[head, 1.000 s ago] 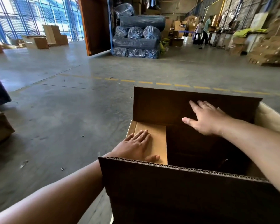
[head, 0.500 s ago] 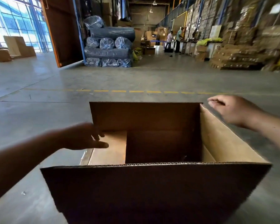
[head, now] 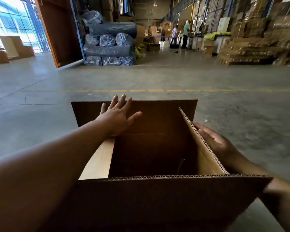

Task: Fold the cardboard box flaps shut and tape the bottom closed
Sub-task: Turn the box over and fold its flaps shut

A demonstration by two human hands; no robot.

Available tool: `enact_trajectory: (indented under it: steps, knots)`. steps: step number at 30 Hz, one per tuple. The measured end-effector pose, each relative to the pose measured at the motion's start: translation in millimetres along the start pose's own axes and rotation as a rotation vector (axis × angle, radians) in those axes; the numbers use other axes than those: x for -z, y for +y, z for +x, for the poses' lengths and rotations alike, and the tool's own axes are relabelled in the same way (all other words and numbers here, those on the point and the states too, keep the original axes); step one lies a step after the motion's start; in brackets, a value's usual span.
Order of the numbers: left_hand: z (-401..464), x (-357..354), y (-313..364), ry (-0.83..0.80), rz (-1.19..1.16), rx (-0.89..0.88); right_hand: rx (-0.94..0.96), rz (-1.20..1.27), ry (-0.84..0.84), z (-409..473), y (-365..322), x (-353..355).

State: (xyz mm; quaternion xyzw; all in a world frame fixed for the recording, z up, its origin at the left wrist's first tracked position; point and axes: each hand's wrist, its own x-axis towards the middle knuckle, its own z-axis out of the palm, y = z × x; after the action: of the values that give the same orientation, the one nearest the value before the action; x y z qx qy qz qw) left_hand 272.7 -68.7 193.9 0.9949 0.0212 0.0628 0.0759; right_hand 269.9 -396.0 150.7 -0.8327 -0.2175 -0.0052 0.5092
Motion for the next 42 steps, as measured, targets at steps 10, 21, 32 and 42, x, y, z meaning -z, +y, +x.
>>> enact_trajectory:
  steps: [10, 21, 32, 42]
  knots:
    - [-7, 0, -6, 0.026, 0.011, -0.079, 0.103, -0.869, -0.524, 9, 40, -37]
    - [-11, -2, 0, 0.017, 0.017, -0.1, 0.088, -1.026, -0.54, 5, 39, -36]
    - [-22, 1, 3, 0.004, 0.013, -0.104, -0.098, -0.993, -0.473, -3, 9, -1]
    - [-31, 14, 3, -0.016, 0.096, -0.08, 0.03, -0.885, -0.317, 7, -96, 17]
